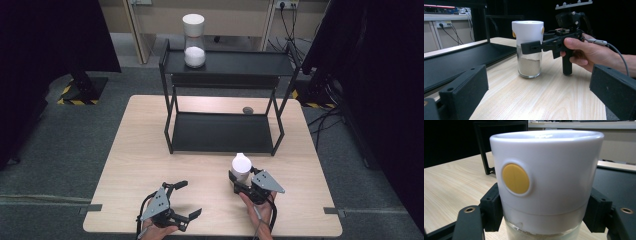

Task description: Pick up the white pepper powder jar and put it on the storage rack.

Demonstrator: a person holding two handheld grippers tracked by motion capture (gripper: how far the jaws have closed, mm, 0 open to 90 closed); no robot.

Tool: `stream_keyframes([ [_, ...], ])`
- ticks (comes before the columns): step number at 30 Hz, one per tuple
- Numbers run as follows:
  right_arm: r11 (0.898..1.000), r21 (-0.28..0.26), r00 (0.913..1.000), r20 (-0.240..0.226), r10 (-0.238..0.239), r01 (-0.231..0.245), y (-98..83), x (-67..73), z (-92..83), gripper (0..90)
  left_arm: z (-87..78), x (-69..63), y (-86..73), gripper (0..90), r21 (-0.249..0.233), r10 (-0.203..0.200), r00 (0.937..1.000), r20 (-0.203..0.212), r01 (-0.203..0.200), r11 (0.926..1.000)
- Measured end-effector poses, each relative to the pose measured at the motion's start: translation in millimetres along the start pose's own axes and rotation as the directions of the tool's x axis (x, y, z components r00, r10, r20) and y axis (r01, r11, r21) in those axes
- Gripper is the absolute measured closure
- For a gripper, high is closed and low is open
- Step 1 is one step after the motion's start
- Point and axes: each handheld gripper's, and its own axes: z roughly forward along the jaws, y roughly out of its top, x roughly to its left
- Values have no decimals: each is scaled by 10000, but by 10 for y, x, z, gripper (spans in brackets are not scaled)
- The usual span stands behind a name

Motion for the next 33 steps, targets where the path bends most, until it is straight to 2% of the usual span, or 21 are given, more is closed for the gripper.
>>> stream_keyframes([
  [7, 9992, -388, 9995, -312, -79, 67, 71, 12, -62, 308, 2, -2, -4, 13, 12, -21, 10000, -9, 21, 10000],
  [16, 9987, -513, 9977, -679, -48, 13, 187, -12, -120, 308, 2, -4, -4, 15, 22, 5, 10000, -15, -5, 10000],
  [33, 9958, -886, 9953, -914, -328, 247, 650, -64, -127, 308, 5, 1, -7, 14, 27, -5, 10000, 6, 5, 10000],
])
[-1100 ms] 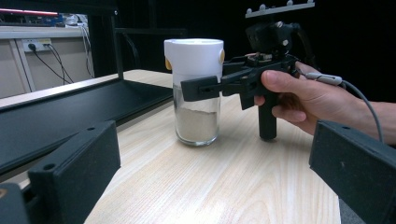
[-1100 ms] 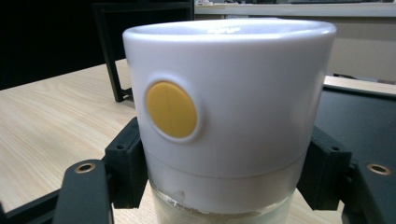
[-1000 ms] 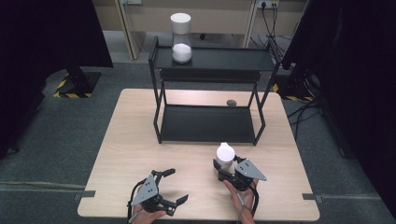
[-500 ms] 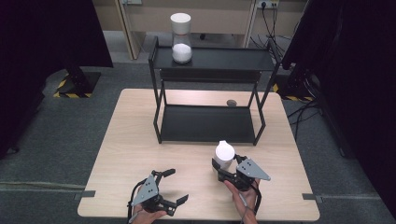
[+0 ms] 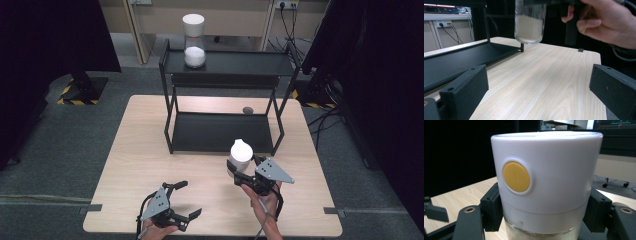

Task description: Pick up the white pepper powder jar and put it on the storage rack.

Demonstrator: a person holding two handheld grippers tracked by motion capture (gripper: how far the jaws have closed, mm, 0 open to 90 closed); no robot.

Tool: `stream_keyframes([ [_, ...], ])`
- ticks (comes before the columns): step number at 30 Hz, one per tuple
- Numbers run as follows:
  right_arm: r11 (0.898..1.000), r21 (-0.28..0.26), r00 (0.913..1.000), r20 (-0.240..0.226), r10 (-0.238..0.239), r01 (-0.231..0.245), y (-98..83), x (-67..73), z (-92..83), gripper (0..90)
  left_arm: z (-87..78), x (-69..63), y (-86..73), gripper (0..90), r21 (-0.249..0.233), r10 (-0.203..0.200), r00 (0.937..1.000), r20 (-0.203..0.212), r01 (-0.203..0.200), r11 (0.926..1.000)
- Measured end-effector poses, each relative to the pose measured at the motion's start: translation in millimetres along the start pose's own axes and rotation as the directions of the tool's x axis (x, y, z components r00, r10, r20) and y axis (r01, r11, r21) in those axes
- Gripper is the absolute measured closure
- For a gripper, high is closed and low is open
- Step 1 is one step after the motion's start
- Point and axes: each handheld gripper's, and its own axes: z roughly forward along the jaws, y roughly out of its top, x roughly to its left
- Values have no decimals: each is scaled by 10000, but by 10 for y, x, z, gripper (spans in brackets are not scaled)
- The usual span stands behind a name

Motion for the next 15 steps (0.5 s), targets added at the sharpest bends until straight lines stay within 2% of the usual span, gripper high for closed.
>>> stream_keyframes([
  [11, 9999, -60, 9995, -297, -91, 89, 281, -19, 52, 309, 5, -5, 2, 6, 38, 26, 10000, -30, -26, 10000],
  [15, 9997, -90, 9994, -259, -244, 242, 402, -13, 90, 309, 2, -5, 4, 6, 31, 44, 10000, -31, -44, 10000],
])
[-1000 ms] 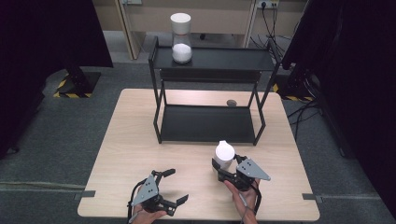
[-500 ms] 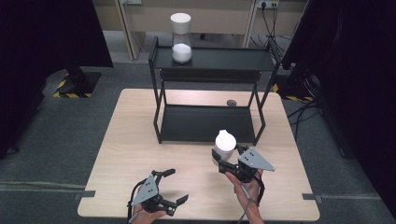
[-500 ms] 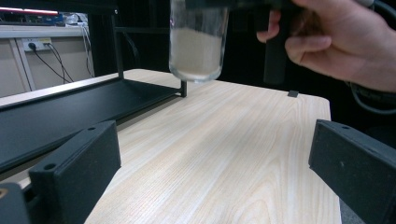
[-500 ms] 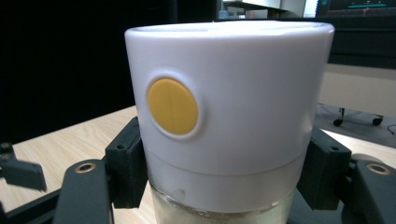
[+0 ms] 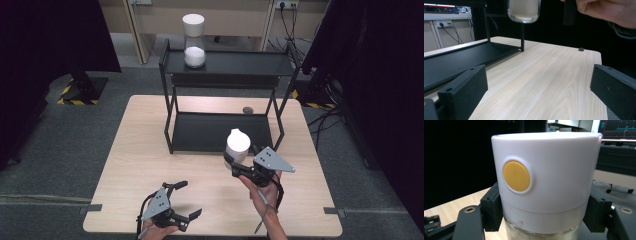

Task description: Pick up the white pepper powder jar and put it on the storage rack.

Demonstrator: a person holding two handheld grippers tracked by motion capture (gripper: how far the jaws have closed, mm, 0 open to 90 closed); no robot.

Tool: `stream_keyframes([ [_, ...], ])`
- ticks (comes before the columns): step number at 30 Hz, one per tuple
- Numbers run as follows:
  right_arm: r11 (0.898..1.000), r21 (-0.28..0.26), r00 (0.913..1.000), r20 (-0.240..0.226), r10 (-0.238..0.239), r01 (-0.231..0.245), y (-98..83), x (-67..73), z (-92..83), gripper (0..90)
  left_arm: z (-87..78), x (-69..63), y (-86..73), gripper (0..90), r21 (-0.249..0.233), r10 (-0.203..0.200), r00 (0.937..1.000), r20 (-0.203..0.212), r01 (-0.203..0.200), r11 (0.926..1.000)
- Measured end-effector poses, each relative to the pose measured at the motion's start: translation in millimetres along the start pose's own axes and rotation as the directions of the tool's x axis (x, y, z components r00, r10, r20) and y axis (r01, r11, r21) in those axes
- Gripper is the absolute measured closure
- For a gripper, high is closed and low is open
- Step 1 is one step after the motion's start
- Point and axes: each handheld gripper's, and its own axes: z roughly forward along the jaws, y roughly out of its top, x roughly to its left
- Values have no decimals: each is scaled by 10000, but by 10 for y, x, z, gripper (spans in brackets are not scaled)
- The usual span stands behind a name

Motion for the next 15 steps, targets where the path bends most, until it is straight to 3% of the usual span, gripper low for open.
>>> stream_keyframes([
  [15, 9997, -235, 9998, -179, 38, -42, 533, -91, 149, 309, 3, 3, 1, 0, 33, -15, 10000, 21, 15, 10000],
])
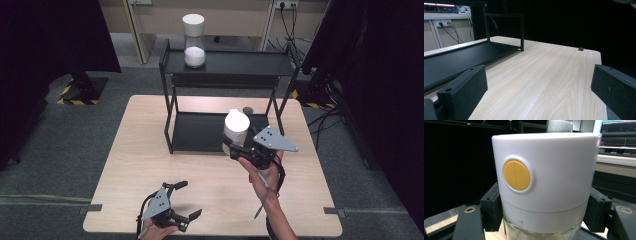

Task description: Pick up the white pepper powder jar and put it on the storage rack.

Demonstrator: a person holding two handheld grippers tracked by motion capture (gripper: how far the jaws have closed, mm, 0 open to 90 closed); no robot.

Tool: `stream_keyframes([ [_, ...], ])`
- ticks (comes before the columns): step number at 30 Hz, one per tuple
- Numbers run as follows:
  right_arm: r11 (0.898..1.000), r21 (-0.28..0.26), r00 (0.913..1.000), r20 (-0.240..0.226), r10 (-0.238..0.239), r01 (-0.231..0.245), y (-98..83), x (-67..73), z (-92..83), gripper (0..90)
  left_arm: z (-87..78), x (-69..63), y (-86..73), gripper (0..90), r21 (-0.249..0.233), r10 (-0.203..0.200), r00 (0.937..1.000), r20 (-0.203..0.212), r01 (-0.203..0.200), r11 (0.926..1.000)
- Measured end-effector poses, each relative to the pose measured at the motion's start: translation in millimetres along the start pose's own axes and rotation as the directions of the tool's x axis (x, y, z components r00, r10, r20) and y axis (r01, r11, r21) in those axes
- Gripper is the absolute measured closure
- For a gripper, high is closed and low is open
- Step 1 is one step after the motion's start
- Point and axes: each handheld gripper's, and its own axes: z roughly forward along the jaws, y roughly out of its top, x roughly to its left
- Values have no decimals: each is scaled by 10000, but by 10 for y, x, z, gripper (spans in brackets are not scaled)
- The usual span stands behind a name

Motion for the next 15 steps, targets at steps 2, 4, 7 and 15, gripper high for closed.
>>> stream_keyframes([
  [2, 10000, -17, 10000, -43, 6, -6, 56, -9, 28, 309, -1, 0, 1, 0, -4, 20, 10000, 2, -20, 10000],
  [4, 10000, -31, 10000, -57, -35, 35, 108, -11, 55, 309, -2, 1, 2, 0, -4, 17, 10000, 2, -17, 10000],
  [7, 10000, -33, 10000, -53, -69, 69, 179, -7, 94, 309, -6, 3, 2, 0, -16, 14, 10000, -19, -14, 10000],
  [15, 10000, -25, 9999, -140, 3, -3, 381, -25, 205, 309, -10, 5, 0, 0, -23, -24, 10000, -43, 24, 10000],
])
